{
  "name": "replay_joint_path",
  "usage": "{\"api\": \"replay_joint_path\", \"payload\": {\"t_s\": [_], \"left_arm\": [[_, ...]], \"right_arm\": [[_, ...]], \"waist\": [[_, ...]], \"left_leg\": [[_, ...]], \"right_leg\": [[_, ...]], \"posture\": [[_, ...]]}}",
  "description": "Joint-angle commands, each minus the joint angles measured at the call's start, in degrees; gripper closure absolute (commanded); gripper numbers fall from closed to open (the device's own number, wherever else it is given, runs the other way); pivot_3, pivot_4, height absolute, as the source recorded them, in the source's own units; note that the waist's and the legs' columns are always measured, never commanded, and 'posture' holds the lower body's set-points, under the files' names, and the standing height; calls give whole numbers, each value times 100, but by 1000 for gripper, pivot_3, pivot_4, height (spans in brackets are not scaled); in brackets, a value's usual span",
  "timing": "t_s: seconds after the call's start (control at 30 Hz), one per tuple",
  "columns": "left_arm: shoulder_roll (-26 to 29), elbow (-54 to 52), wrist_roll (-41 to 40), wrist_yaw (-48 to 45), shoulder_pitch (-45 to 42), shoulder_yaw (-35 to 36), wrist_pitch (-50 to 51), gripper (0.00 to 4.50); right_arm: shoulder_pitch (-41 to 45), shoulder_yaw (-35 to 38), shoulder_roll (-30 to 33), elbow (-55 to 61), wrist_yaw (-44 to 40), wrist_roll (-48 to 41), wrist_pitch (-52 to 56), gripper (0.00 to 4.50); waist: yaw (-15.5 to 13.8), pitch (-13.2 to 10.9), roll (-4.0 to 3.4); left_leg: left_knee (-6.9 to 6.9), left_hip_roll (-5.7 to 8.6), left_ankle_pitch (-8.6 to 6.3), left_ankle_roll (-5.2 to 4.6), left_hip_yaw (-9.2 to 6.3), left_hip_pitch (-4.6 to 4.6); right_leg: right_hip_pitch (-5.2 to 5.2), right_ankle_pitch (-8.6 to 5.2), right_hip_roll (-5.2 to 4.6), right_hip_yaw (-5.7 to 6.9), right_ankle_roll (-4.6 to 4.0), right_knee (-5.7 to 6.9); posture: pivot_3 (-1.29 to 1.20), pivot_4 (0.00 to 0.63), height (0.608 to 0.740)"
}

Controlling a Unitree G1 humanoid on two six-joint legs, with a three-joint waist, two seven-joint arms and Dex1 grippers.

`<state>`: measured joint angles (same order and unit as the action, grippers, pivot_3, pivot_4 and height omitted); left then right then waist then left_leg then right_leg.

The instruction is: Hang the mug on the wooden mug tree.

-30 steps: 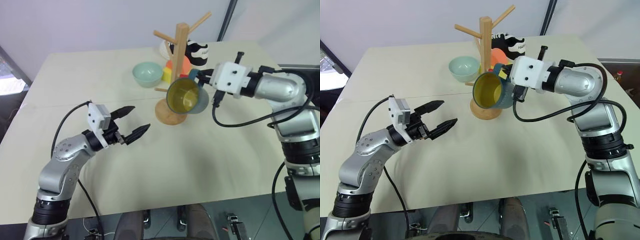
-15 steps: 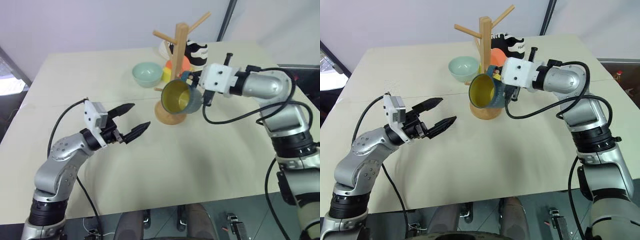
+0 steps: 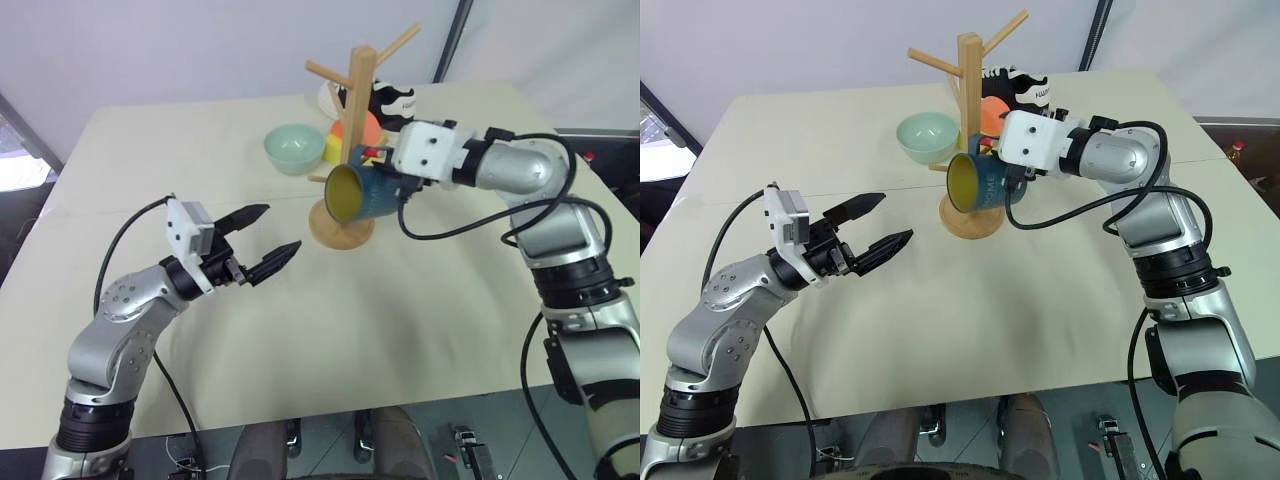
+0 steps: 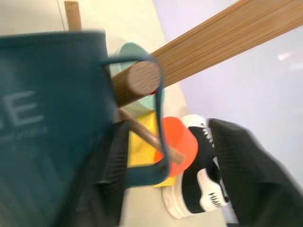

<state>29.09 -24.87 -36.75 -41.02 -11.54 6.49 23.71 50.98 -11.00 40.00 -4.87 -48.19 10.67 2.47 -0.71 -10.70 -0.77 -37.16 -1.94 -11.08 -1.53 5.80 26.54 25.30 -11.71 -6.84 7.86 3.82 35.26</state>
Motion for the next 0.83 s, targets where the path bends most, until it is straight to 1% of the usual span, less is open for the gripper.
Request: {"api": "replay_joint_path", "payload": {"t_s": [0.03,0.2,0.23,0.3,0.4,0.53,0.6,0.73,0.83], "left_arm": [[50,-142,-60,-2,-109,81,-21,0],[79,-45,-37,20,-83,135,-10,0],[75,5,3,68,-48,147,-3,0],[51,97,76,161,-4,174,-17,0],[-132,449,338,533,51,306,-228,0],[-361,1043,921,1084,270,430,-596,0],[-422,1178,1040,1217,307,454,-662,0],[-579,1388,1202,1454,704,606,-786,0],[-586,1357,1245,1456,888,638,-827,0]], "right_arm": [[116,444,323,251,-42,-160,-64,2010],[-481,1366,566,535,-341,-1242,567,2010],[-794,1734,497,576,-388,-1684,837,2010],[-1258,2225,373,630,-388,-2277,1251,2010],[-1968,2726,-80,443,-71,-2823,1594,2010],[-2534,3027,-811,-133,513,-3007,1244,2010],[-2594,3041,-931,-275,638,-2973,1059,2010],[-2792,2926,-1336,-796,715,-3061,759,2010],[-2809,2785,-1389,-910,704,-2999,628,2010]], "waist": [[-7,0,0],[-4,-1,3],[-5,2,7],[-10,6,16],[4,6,17],[40,6,16],[41,5,14],[44,6,14],[39,5,14]], "left_leg": [[0,0,-1,2,0,1],[0,1,-3,3,-2,0],[0,1,-3,3,-1,-2],[1,-1,-2,2,-5,-7],[-2,-3,-4,5,-7,-15],[-7,-10,-3,7,2,-20],[-6,-13,-4,7,3,-18],[-6,-19,-3,9,6,-15],[-4,-20,-4,9,10,-11]], "right_leg": [[0,0,0,0,0,0],[-4,0,0,-1,0,-2],[-5,0,0,-1,0,-2],[-15,0,3,1,0,-2],[-23,1,3,2,-1,-2],[-19,13,3,0,-13,-2],[-13,21,3,1,-17,-2],[-7,24,4,0,-20,-2],[0,24,4,0,-20,-3]], "posture": [[0,150,732],[0,150,732],[0,150,732],[0,150,732],[0,150,732],[0,150,732],[0,150,732],[0,150,732],[0,150,732]]}}
